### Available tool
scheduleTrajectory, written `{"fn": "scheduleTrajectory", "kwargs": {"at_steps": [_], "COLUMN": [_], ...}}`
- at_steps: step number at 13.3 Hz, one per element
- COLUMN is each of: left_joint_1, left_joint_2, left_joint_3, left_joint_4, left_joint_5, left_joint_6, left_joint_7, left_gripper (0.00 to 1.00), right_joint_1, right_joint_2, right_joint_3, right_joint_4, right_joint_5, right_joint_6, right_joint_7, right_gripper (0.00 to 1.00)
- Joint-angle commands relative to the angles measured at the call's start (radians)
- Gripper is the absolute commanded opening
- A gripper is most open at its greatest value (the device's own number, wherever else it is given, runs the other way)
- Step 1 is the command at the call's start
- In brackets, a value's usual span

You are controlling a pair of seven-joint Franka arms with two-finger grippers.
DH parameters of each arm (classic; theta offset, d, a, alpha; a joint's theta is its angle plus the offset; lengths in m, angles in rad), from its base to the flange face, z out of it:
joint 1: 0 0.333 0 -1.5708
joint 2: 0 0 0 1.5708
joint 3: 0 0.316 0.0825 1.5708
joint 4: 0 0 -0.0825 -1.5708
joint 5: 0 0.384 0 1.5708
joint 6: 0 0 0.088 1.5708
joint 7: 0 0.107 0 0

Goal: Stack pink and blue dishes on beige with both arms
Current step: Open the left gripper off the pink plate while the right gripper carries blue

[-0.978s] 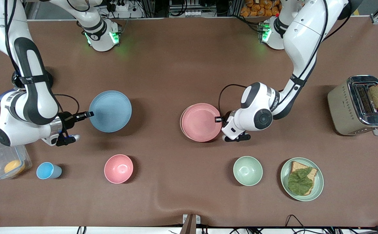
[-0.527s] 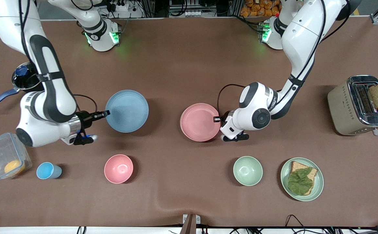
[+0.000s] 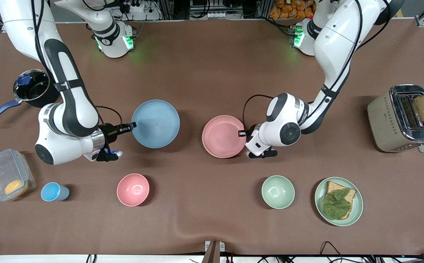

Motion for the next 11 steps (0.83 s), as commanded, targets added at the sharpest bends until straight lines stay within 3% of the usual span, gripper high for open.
{"fn": "scheduleTrajectory", "kwargs": {"at_steps": [1,3,5,6,7,9,11], "left_joint_1": [-0.006,-0.006,-0.006,-0.006,-0.005,0.003,0.024], "left_joint_2": [-0.001,-0.001,-0.001,-0.001,-0.007,-0.041,-0.145], "left_joint_3": [0.003,0.003,0.003,0.003,0.003,0.003,0.014], "left_joint_4": [-0.004,-0.004,-0.001,0.001,0.003,0.015,0.018], "left_joint_5": [-0.028,-0.028,-0.028,-0.028,-0.026,-0.020,-0.011], "left_joint_6": [0.013,0.011,0.011,0.011,0.011,-0.001,-0.091], "left_joint_7": [-0.009,-0.009,-0.009,-0.009,-0.007,-0.007,0.000], "left_gripper": [0.00,0.00,0.34,0.80,1.00,1.00,1.00], "right_joint_1": [0.029,0.043,0.067,0.078,0.102,0.132,0.173], "right_joint_2": [0.046,0.060,0.066,0.068,0.068,0.074,0.088], "right_joint_3": [-0.007,-0.007,-0.007,-0.007,-0.007,-0.007,-0.007], "right_joint_4": [0.059,0.077,0.094,0.099,0.100,0.104,0.108], "right_joint_5": [0.039,0.050,0.050,0.051,0.051,0.053,0.092], "right_joint_6": [-0.013,-0.013,-0.013,-0.011,-0.001,0.036,0.079], "right_joint_7": [0.020,0.053,0.096,0.127,0.157,0.205,0.254], "right_gripper": [0.00,0.00,0.00,0.00,0.00,0.00,0.00]}}
